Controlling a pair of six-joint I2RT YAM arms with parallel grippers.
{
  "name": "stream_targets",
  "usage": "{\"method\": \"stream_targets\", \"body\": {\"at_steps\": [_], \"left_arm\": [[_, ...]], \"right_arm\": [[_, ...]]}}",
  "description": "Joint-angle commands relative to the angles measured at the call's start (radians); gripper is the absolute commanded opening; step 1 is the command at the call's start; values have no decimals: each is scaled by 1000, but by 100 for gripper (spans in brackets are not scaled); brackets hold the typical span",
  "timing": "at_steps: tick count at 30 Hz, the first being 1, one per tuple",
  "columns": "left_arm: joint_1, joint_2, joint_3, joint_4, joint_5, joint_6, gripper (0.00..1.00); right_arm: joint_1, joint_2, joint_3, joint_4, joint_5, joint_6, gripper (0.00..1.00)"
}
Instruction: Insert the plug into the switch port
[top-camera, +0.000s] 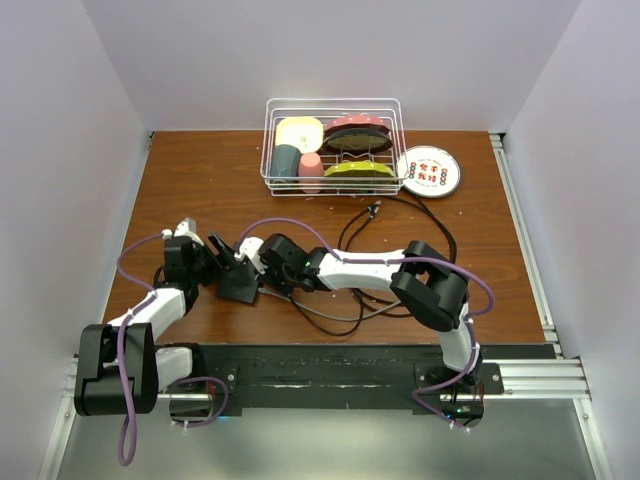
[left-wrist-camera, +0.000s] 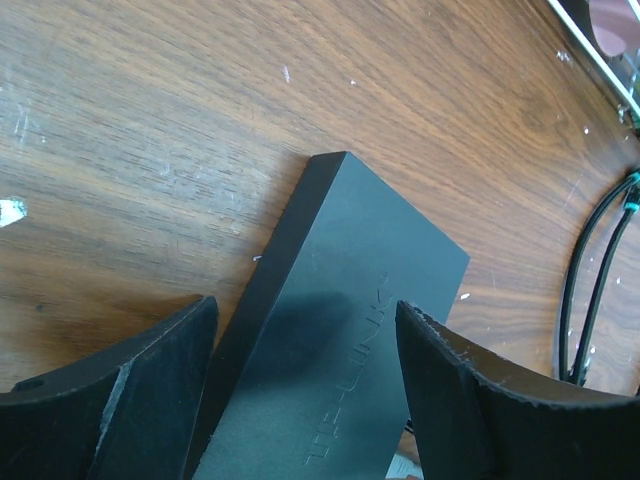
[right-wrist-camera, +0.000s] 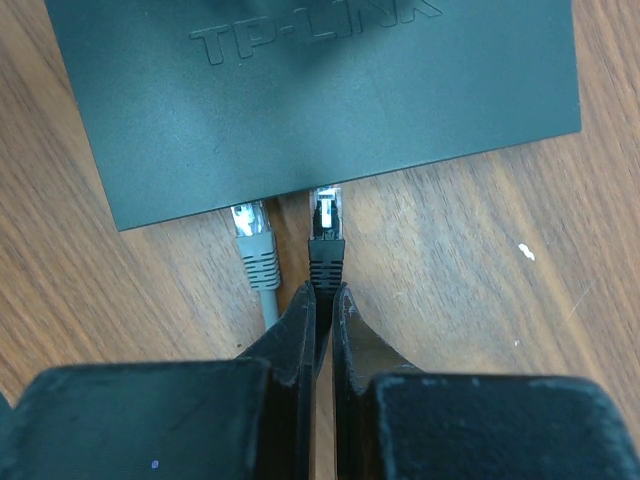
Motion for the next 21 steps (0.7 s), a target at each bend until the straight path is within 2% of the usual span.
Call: {"method": "stream_targets", "body": {"at_steps": [1, 7, 21], "left_arm": [[5, 6, 19, 20, 18, 51, 77], [7, 15, 15, 29, 36, 63, 76], [5, 39, 1, 43, 81, 73, 60]], "right_arm": [[18, 30, 58, 35, -23, -43, 0], [20, 52, 83, 51, -23, -51, 0], [21, 1, 99, 92, -23, -3, 0]]}}
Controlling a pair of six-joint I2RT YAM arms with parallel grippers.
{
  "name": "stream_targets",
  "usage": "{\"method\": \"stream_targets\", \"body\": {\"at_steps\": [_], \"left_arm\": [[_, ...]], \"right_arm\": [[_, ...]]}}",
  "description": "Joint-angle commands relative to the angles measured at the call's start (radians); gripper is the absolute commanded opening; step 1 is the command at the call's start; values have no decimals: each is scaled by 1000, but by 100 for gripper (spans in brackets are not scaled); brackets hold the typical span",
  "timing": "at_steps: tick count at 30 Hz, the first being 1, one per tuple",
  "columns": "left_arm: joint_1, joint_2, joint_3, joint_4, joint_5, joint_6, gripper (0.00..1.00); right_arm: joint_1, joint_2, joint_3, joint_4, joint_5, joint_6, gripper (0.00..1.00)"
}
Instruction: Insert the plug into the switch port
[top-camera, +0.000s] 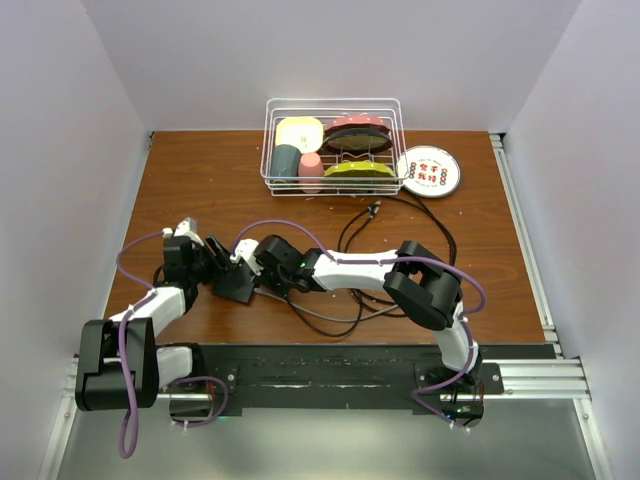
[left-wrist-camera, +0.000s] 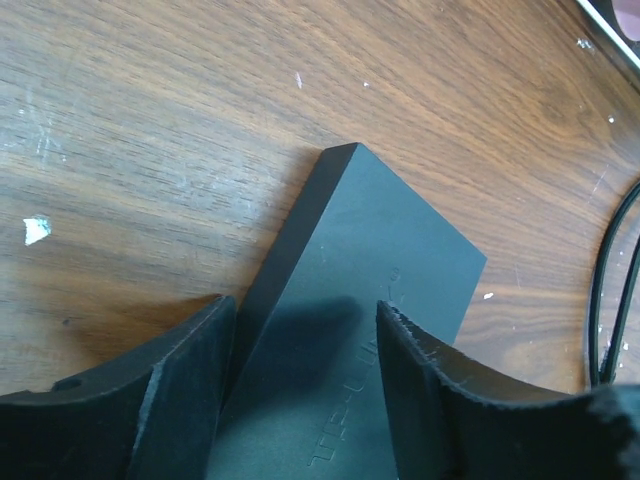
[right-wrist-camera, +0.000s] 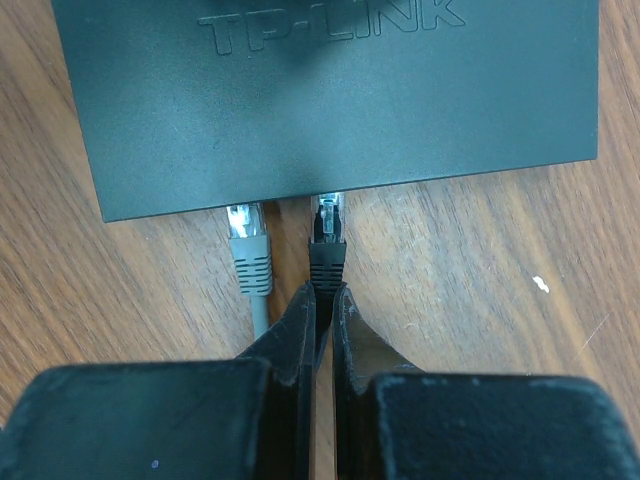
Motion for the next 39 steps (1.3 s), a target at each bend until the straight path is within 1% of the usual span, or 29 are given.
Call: {"method": "stream_targets", "body": {"at_steps": [1, 4, 8, 15, 20, 24, 28, 39], "left_arm": [[-2, 16, 2, 27, 75, 10, 59], [-3, 20, -1, 30, 84, 10, 56], [-3, 20, -7, 30, 87, 8, 49], [-3, 26, -19, 33, 104, 0, 45], [-3, 30, -30, 41, 118, 0, 40], [-3, 39, -30, 44, 130, -1, 38], [-3, 54, -28, 47, 143, -3, 36], [-5, 94, -28, 58, 176, -6, 31]], "right_arm": [[9, -46, 65, 86, -21, 15, 0], [9, -49, 74, 87, -21, 22, 0], [9, -59, 73, 101, -21, 35, 0], [9, -49, 83, 139, -52, 60, 0], [9, -63, 65, 204, -64, 71, 0], [10, -52, 90, 216, -73, 71, 0], [9, -47, 102, 237, -128, 63, 0], [9, -38, 117, 320, -115, 49, 0]]}}
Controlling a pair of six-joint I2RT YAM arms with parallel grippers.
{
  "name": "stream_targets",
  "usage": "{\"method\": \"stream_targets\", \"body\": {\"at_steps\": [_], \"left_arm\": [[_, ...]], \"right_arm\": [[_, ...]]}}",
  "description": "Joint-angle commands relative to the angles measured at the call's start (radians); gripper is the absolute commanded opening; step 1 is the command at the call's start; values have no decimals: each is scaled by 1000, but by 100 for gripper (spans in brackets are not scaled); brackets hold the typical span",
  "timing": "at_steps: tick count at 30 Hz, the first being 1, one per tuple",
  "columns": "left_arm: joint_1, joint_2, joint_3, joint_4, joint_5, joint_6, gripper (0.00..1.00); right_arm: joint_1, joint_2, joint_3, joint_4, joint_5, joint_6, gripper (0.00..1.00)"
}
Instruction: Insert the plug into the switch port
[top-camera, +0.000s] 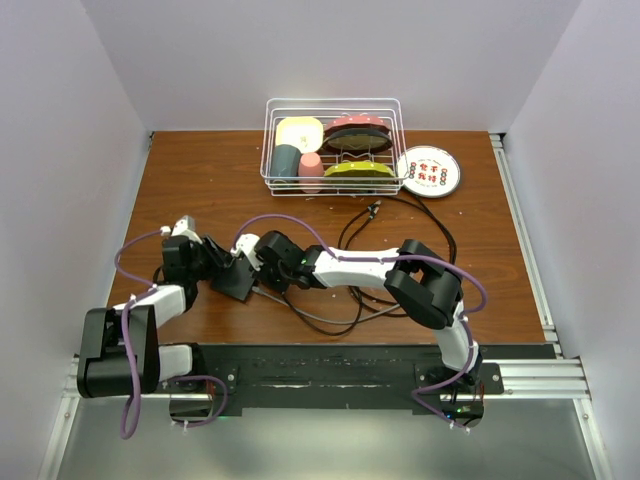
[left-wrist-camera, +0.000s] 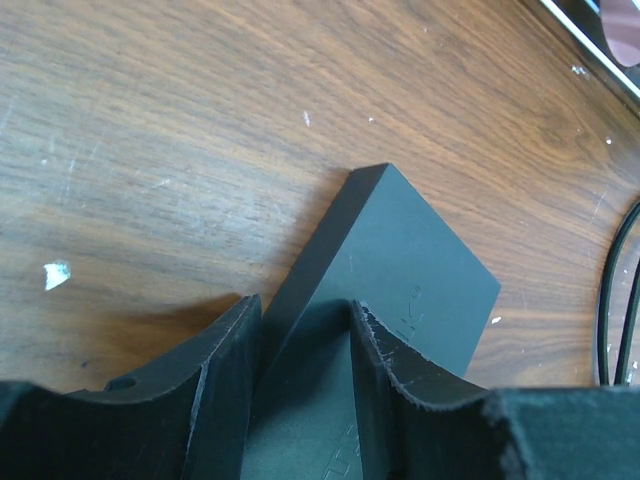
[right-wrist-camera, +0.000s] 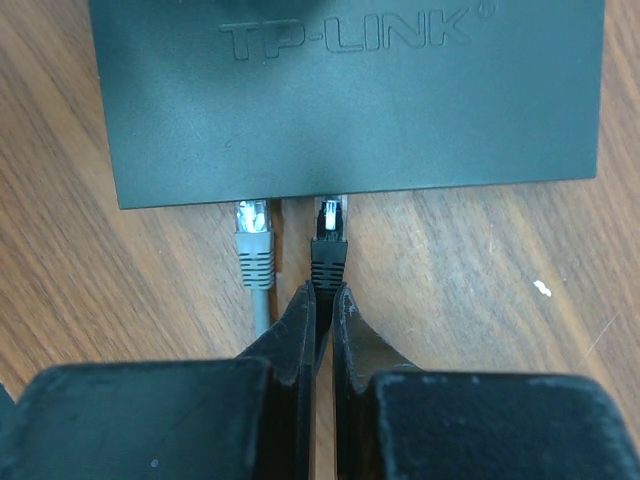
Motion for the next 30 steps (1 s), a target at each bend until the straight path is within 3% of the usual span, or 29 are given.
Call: {"method": "stream_targets", "body": {"at_steps": [1, 14, 21, 30], "left_arm": [[-24, 33, -15, -50, 163, -22, 31], [-26, 69, -16, -53, 189, -34, 28], [-32, 78, -27, -51, 208, -47, 20], [-37, 75, -21, -61, 203, -45, 20]], "right_arm": [[20, -33, 102, 316, -77, -5, 0], [22, 2, 44, 490, -27, 44, 0], [22, 16, 41, 563, 9, 93, 0], [22, 22, 70, 533, 9, 102, 0]]}}
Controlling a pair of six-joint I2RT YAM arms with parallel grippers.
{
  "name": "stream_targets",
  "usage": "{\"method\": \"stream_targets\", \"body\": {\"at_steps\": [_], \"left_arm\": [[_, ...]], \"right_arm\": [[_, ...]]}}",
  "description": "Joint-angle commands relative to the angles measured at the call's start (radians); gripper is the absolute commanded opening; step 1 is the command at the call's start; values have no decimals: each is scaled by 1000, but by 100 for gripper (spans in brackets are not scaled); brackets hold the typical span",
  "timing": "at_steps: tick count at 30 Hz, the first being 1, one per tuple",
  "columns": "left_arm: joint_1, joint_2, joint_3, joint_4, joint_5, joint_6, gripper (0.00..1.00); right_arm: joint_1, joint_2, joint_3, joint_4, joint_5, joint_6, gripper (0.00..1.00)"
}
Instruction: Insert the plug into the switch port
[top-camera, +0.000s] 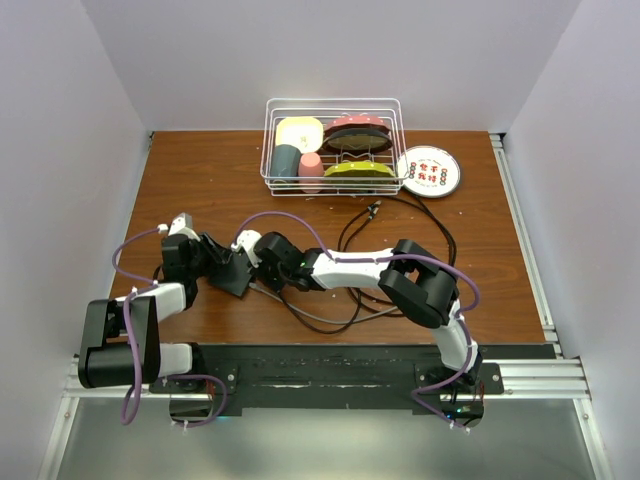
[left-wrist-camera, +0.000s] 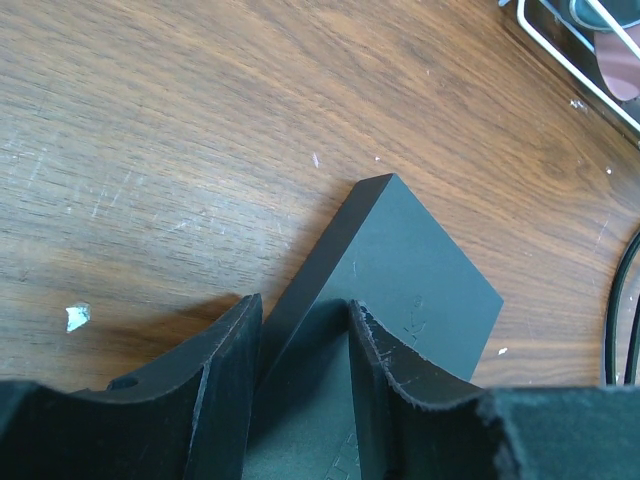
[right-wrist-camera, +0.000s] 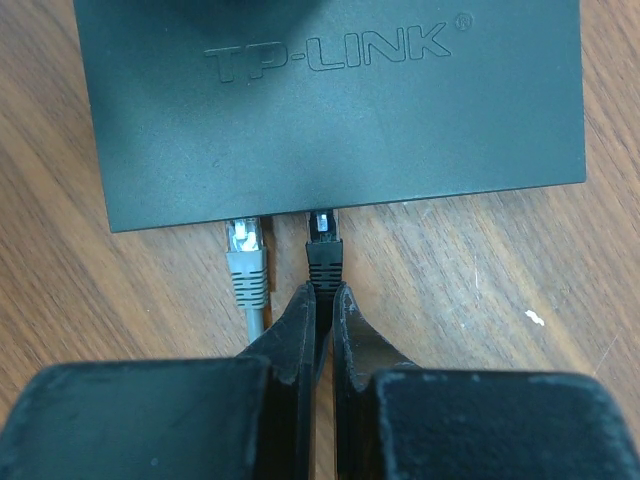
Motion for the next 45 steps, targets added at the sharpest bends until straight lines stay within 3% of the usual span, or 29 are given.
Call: {"method": "stream_targets", "body": {"at_steps": [1, 8, 11, 12, 17, 25, 31, 34, 35, 38, 45], "left_arm": [[-43, 8, -20, -156, 209, -45, 20], [-42, -67, 44, -245, 110, -23, 25], [-43, -90, 93, -297, 59, -11, 36], [-42, -92, 117, -320, 48, -8, 41], [-40, -80, 174, -377, -22, -3, 53], [-34, -61, 213, -447, -140, 3, 59], [-34, -135, 259, -509, -231, 21, 64], [-34, -230, 263, -514, -234, 35, 85], [-34, -262, 248, -494, -225, 37, 92], [-34, -389, 230, -471, -193, 37, 99], [-36, -547, 240, -490, -122, 49, 100]], "right_arm": [[21, -14, 76, 408, -38, 30, 0], [21, -68, 2, 366, -39, 29, 0], [22, -88, -30, 358, -39, 32, 1], [22, -91, -38, 350, -41, 32, 8], [21, -111, -74, 323, -38, 33, 20], [21, -164, -99, 240, 31, 49, 46], [21, -273, -128, 177, 149, 66, 81], [18, -325, -125, 134, 226, 73, 97], [18, -338, -125, 117, 244, 75, 99], [6, -384, -128, 83, 300, 95, 99], [-118, -486, -196, 14, 389, 243, 99]]}}
